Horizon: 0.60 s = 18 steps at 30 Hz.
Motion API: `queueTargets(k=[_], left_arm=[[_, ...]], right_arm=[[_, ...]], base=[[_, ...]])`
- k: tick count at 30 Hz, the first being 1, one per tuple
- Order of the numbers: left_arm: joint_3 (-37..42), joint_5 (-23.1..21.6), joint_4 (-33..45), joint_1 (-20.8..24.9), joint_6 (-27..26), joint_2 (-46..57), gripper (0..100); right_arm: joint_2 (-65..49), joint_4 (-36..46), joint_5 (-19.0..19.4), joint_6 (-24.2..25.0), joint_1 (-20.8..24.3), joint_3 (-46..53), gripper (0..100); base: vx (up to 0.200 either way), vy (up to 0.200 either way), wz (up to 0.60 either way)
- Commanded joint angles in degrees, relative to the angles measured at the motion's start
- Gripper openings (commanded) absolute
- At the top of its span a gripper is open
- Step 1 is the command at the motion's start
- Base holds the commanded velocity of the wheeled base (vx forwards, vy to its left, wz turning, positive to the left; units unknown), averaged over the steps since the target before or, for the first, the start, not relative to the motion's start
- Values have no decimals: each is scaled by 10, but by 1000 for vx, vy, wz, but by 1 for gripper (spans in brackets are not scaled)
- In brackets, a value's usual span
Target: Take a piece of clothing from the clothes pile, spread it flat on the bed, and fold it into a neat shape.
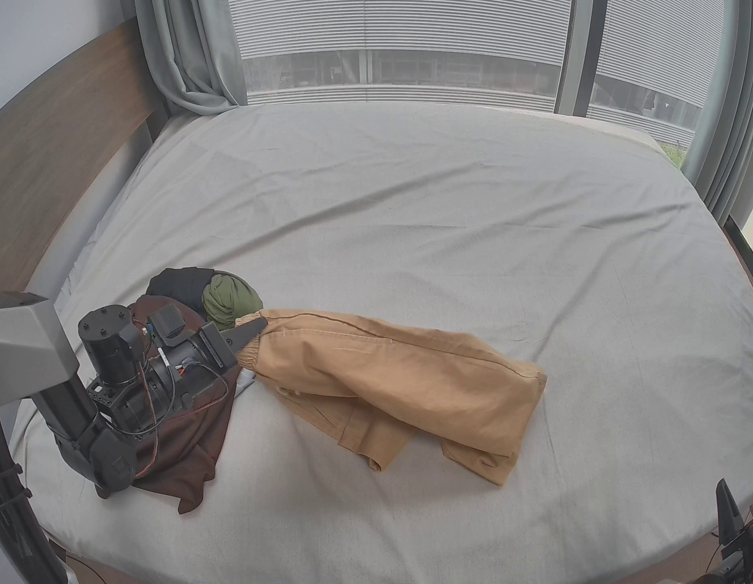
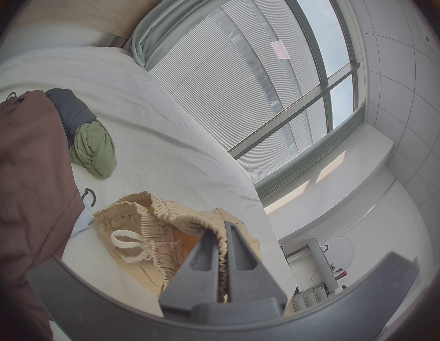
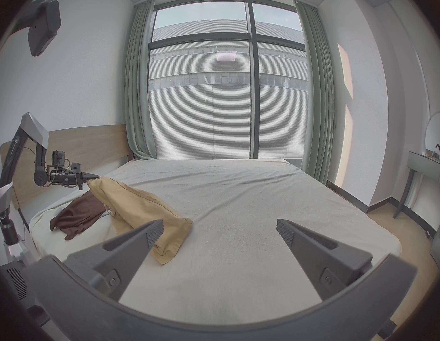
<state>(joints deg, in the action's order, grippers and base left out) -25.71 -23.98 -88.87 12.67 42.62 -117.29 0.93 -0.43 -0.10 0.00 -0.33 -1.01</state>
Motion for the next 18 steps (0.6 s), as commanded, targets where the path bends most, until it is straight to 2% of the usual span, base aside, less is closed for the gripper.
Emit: queueTargets(k=[1,13,15,18], left_arm=[[2,0,0,2,-1,-3,0],[4,0,0,3,-1,2,0],[7,1,0,5,-1,1,0],[4,1,0,4,-1,-2,0]], right_arm=[[-9,0,0,0,0,10,100],[-9,-3,-3,8,0,10,100],[-9,-34,-5,19,-1,-6,100],[43,-78,1,38,-19,-102,100]], base=[[0,0,0],[0,0,0],[0,0,0],[0,0,0]])
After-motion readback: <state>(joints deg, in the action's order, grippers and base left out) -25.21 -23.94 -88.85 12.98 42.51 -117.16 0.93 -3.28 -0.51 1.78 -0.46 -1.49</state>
